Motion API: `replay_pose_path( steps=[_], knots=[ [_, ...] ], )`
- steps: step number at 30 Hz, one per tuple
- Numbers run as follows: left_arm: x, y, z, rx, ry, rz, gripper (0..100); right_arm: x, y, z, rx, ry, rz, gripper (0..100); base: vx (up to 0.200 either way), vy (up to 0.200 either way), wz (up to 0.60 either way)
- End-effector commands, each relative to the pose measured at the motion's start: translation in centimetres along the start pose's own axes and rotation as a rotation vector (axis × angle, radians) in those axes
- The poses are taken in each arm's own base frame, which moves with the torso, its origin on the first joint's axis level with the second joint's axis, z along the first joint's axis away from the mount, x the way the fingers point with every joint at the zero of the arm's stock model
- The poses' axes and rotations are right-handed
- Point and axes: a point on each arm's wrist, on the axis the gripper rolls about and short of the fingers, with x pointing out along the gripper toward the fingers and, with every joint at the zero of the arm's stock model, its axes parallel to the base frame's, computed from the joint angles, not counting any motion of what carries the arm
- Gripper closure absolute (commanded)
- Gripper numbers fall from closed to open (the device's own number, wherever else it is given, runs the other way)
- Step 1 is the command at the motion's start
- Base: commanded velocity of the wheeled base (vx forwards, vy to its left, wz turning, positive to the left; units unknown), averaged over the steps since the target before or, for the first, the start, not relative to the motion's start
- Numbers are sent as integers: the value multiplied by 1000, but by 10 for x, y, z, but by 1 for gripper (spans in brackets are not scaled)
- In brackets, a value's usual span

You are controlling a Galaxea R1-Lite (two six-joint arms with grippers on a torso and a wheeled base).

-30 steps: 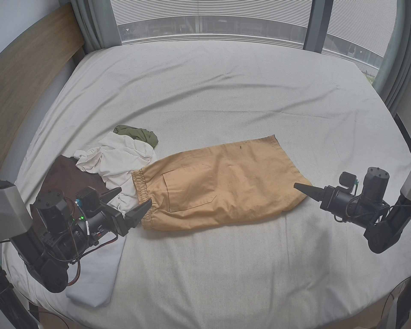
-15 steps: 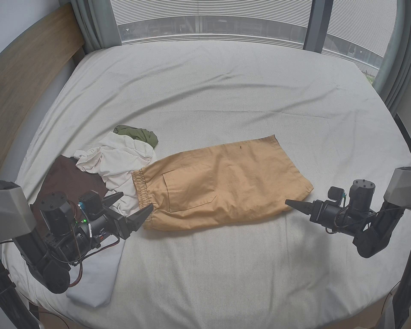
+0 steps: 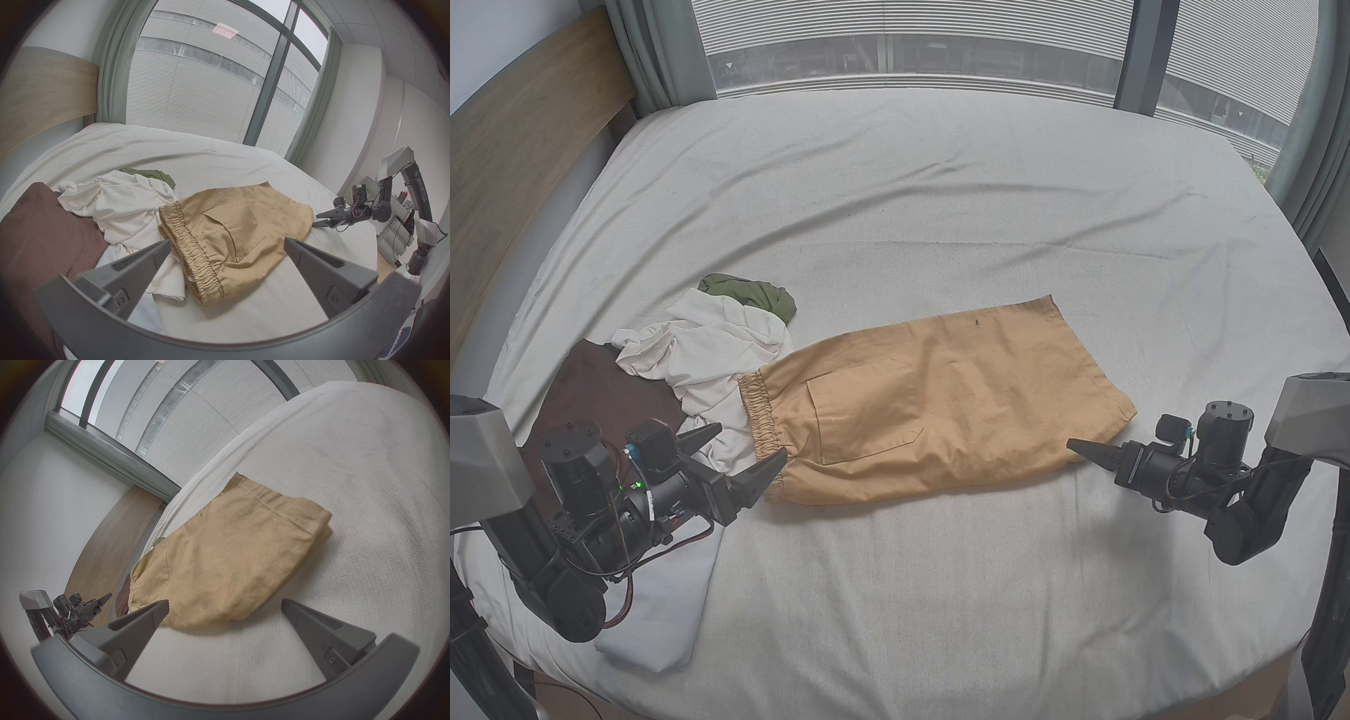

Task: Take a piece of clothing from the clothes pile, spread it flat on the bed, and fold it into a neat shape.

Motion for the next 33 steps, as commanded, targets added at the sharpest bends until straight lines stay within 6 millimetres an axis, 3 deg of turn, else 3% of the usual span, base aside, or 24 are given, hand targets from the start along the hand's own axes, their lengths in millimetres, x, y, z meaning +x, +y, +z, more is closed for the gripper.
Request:
replay_pose_path(
  steps=[1,9,33],
  knots=[
    [0,0,-1,-1,2,1,0,7,-8,-11,14,19,-5,0,0,0,0],
    [0,0,-1,-5,3,0,0,29,-4,-18,33,-51,26,0,0,0,0],
    [-1,-1,0,-10,2,-5,0,61,11,-12,88,-127,93,0,0,0,0]
  ],
)
